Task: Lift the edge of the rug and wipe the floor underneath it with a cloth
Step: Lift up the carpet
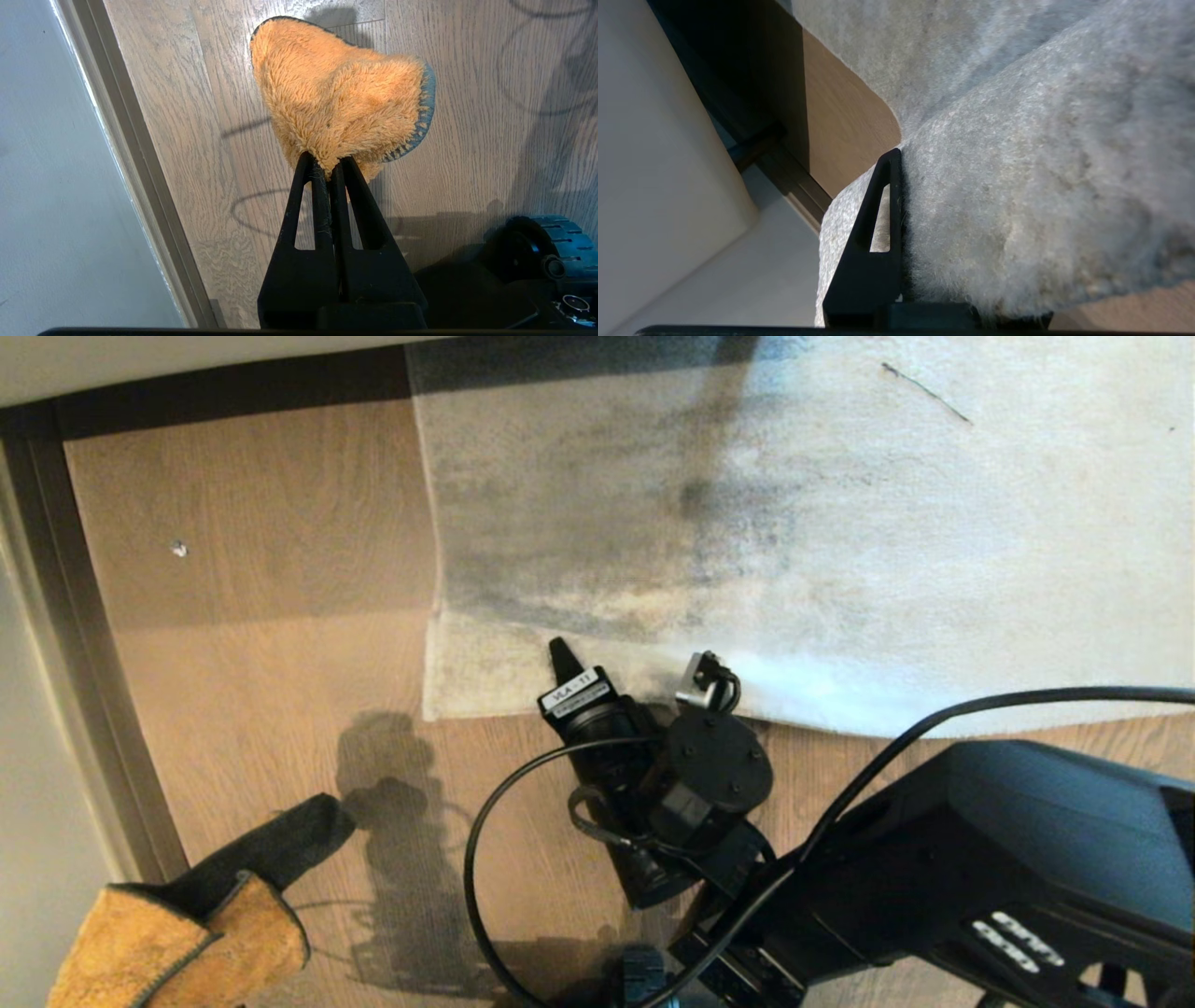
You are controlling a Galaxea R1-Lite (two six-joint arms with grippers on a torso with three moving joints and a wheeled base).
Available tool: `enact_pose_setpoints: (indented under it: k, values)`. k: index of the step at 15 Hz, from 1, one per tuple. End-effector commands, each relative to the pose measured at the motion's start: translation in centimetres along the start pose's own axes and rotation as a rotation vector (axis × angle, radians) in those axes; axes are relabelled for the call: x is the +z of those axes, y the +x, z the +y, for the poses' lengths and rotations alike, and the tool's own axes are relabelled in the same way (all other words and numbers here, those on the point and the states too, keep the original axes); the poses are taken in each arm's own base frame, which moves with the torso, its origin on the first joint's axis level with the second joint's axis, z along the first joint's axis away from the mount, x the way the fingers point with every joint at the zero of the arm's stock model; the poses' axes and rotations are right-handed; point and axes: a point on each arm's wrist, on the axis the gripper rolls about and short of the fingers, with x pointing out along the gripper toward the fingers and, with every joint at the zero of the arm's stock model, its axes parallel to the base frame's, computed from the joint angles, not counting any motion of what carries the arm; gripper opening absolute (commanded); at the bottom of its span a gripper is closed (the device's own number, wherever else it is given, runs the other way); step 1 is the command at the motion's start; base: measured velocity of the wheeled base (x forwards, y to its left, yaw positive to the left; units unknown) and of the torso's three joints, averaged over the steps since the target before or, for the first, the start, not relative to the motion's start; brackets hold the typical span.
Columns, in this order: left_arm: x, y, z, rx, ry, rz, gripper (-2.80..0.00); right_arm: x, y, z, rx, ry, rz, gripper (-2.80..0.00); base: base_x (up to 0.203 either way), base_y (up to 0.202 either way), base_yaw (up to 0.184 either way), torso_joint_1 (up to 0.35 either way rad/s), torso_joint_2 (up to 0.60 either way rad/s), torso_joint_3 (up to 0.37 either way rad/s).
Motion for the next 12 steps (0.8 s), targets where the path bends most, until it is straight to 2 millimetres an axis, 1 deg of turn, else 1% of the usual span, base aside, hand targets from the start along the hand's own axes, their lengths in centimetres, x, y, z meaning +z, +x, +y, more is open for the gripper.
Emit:
enact_pose_setpoints:
  k: [1, 3, 5, 6, 8, 12]
  values:
    - [0.0, 0.0, 0.0, 0.000, 0.000, 0.000, -2.80, 1.0, -0.3, 0.6, 0.025, 0.044, -0.033, -2.80, 0.000, 0.000, 0.000, 0.000, 0.00, 0.000]
    - [0.0, 0.0, 0.0, 0.000, 0.000, 0.000, -2.80, 2.0, -0.1, 0.1, 0.009, 0.066, -0.047, -2.80, 0.000, 0.000, 0.000, 0.000, 0.00, 0.000]
    - [0.0, 0.0, 0.0, 0.000, 0.000, 0.000, -2.80, 3.4, 0.5, -0.3, 0.006, 0.085, -0.083, -2.80, 0.000, 0.000, 0.000, 0.000, 0.00, 0.000]
    - [0.0, 0.0, 0.0, 0.000, 0.000, 0.000, -2.80, 4.5, 1.0, -0.2, 0.014, 0.101, -0.109, -2.80, 0.000, 0.000, 0.000, 0.000, 0.00, 0.000]
    - [0.0, 0.0, 0.0, 0.000, 0.000, 0.000, -2.80, 6.1, 1.6, -0.2, 0.022, 0.105, -0.146, -2.80, 0.000, 0.000, 0.000, 0.000, 0.00, 0.000]
    - [0.0, 0.0, 0.0, 0.000, 0.000, 0.000, -2.80, 9.9, 2.4, 0.7, 0.075, 0.100, -0.197, -2.80, 0.000, 0.000, 0.000, 0.000, 0.00, 0.000]
